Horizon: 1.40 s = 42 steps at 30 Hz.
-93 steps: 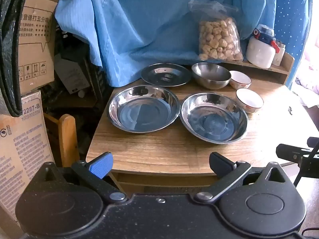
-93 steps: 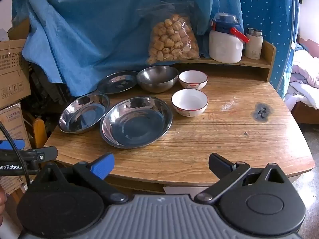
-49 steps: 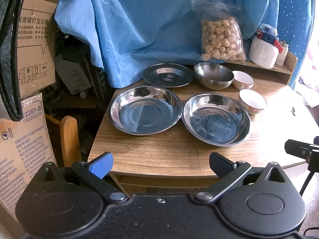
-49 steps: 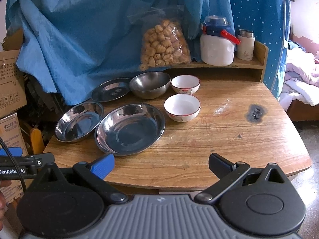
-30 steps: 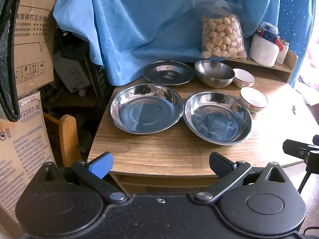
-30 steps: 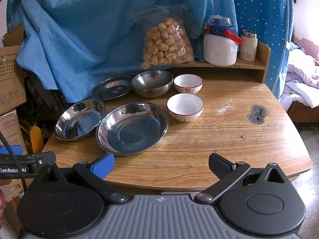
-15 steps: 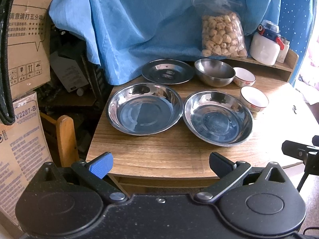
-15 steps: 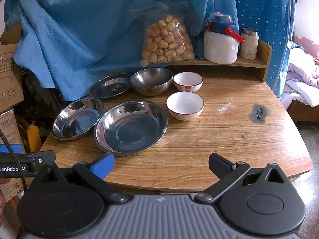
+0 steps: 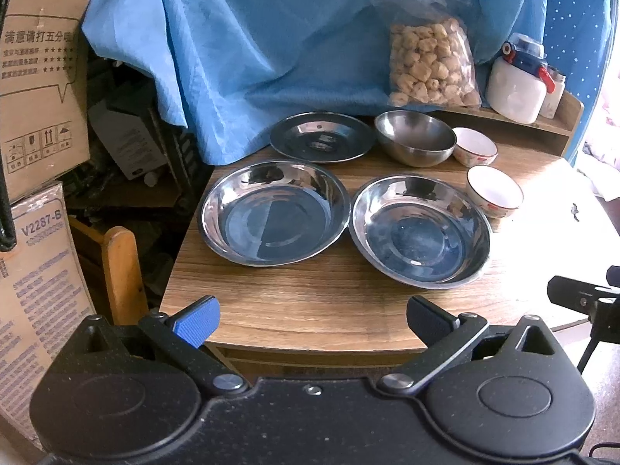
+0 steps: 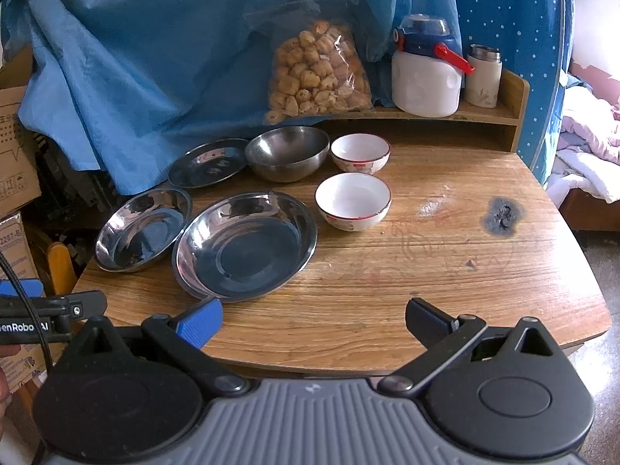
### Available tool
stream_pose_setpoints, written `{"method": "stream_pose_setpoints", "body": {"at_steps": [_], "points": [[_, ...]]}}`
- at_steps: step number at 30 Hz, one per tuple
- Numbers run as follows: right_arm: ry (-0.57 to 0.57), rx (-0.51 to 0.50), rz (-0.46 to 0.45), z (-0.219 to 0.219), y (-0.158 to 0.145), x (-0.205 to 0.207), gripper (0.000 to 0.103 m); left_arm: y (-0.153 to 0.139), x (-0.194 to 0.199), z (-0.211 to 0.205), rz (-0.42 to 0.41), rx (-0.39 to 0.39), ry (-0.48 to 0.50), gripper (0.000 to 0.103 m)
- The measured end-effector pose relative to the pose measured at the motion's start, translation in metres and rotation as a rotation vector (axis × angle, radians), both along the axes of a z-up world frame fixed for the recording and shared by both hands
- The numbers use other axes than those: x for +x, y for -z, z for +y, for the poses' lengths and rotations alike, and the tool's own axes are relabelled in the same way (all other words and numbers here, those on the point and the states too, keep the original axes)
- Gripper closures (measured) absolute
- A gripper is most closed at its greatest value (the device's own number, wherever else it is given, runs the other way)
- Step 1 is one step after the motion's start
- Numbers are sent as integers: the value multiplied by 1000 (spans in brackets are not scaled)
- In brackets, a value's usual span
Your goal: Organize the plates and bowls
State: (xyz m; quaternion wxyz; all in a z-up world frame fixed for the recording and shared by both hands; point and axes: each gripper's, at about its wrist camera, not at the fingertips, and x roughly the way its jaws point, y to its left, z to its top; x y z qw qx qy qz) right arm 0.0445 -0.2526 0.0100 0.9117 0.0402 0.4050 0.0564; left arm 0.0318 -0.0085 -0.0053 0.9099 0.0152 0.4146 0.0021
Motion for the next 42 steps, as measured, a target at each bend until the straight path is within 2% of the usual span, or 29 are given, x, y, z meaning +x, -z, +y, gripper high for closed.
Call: {"method": "stream_pose_setpoints", "body": {"at_steps": [18, 22, 29, 34, 42], "points": [[-47, 20, 36, -24, 9, 32, 0, 1, 20, -33, 25, 13, -17, 1], [-82, 14, 45, -32, 11, 49, 0, 3, 28, -41, 39, 8, -54, 1], [-227, 47, 52, -49, 14, 88, 0, 3, 42, -56, 56, -18, -175, 1], [-342, 35, 37, -56, 8, 119, 0, -4, 44, -66, 24, -33, -288, 1], [-482, 42, 57, -49, 7, 151, 0, -5, 45, -51, 8, -21, -528, 1]]}}
